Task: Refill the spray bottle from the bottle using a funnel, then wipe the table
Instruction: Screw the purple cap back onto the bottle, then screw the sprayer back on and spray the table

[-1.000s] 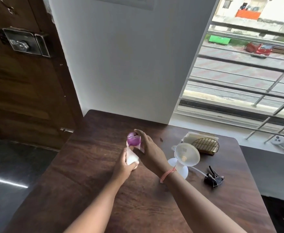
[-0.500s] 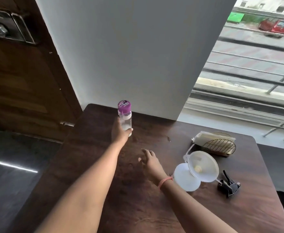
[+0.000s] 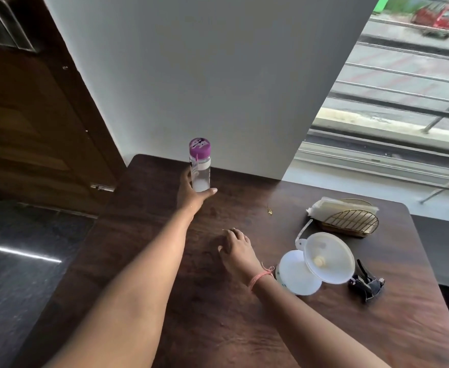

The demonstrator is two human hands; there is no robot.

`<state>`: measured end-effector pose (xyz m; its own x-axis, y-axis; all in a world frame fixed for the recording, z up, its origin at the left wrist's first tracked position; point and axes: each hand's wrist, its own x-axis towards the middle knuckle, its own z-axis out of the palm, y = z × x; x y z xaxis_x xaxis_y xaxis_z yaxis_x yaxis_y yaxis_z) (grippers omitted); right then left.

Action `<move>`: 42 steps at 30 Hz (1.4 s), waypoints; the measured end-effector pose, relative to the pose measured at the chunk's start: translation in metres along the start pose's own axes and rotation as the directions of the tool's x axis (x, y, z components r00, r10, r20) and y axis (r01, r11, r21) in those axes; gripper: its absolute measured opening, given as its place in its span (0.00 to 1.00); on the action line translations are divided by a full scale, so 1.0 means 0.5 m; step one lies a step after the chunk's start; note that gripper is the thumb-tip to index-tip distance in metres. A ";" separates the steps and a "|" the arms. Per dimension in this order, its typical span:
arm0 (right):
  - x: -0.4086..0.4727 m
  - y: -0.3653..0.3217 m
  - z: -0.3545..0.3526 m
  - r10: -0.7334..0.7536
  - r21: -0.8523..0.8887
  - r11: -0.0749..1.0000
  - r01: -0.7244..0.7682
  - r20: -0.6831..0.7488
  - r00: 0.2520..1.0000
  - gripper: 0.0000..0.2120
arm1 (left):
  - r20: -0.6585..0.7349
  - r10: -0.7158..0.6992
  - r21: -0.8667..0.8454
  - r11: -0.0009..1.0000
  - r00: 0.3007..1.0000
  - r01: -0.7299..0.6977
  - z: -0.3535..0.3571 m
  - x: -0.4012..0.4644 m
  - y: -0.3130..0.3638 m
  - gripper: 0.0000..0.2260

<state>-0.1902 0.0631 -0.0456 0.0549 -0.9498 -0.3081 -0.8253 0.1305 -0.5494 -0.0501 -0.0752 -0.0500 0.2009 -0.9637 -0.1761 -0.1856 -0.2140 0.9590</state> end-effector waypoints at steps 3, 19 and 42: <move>-0.010 -0.018 -0.020 0.050 0.114 0.992 -0.053 0.029 0.998 0.22 | -0.007 0.004 0.003 1.000 1.000 -0.004 -0.011 -0.024 0.003 0.45; -0.188 -0.011 -0.340 0.017 -0.288 0.950 -0.119 -0.334 0.942 0.26 | 0.380 0.100 0.141 0.976 0.920 -0.165 0.153 -0.390 0.006 0.22; -0.214 0.136 -0.376 0.094 0.242 0.969 -0.044 -0.203 0.975 0.27 | 0.525 0.161 0.245 0.912 0.836 -0.329 0.265 -0.453 0.007 0.21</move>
<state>-0.3580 0.1204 0.0959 -0.1383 -0.9711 -0.1946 -0.6665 0.2366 -0.7070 -0.2235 0.1213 -0.0360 -0.3672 -0.9237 -0.1094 -0.4708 0.0832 0.8783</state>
